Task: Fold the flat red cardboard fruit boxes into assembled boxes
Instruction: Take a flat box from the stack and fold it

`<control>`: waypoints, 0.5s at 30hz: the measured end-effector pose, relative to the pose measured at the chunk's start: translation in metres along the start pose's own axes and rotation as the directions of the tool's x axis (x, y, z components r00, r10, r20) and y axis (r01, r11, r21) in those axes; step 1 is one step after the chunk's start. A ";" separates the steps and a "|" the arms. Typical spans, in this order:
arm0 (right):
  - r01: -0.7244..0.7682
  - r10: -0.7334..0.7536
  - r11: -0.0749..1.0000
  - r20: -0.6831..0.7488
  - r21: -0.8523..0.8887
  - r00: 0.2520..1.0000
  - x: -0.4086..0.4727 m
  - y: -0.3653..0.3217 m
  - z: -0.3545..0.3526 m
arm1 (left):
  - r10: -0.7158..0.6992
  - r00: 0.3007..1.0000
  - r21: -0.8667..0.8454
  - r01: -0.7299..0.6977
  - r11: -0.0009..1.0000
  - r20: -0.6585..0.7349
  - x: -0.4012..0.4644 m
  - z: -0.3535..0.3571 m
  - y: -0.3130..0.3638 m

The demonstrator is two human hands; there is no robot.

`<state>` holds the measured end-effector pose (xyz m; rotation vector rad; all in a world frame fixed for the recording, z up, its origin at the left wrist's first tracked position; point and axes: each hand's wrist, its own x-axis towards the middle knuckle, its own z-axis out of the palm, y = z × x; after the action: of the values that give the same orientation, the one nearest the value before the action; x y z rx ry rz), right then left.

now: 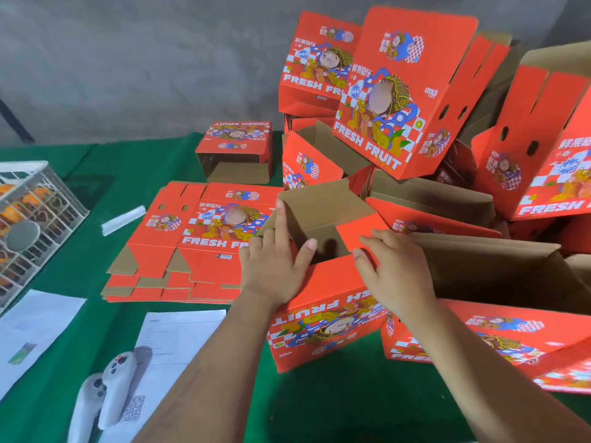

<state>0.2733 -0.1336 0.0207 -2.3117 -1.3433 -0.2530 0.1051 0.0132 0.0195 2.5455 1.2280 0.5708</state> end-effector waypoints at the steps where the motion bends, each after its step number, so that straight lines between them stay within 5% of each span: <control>1: -0.008 0.008 1.000 0.006 -0.013 1.000 0.002 0.000 -0.001 | -0.008 1.000 -0.065 0.006 0.998 -0.030 0.000 -0.001 -0.001; 6: -0.083 0.083 0.995 0.016 0.057 0.996 0.027 0.000 -0.008 | -0.085 0.984 -0.434 0.009 0.901 -0.156 0.002 -0.007 -0.009; 10: -0.267 0.282 0.911 -0.006 0.313 0.959 0.041 -0.004 -0.005 | -0.264 0.963 -0.351 0.229 0.908 -0.054 0.001 -0.004 -0.009; 12: -0.321 0.313 0.919 0.072 0.228 0.947 0.043 -0.004 0.000 | -0.205 0.979 -0.219 0.198 0.955 -0.011 0.000 -0.002 -0.011; 15: -0.202 0.204 0.979 0.252 -0.034 0.946 0.044 0.001 0.008 | -0.138 0.984 -0.059 0.146 0.988 0.116 0.004 -0.004 -0.011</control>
<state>0.2956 -0.0964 0.0298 -2.5329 -1.2040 0.1084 0.0979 0.0229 0.0191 2.3762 1.3141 0.4252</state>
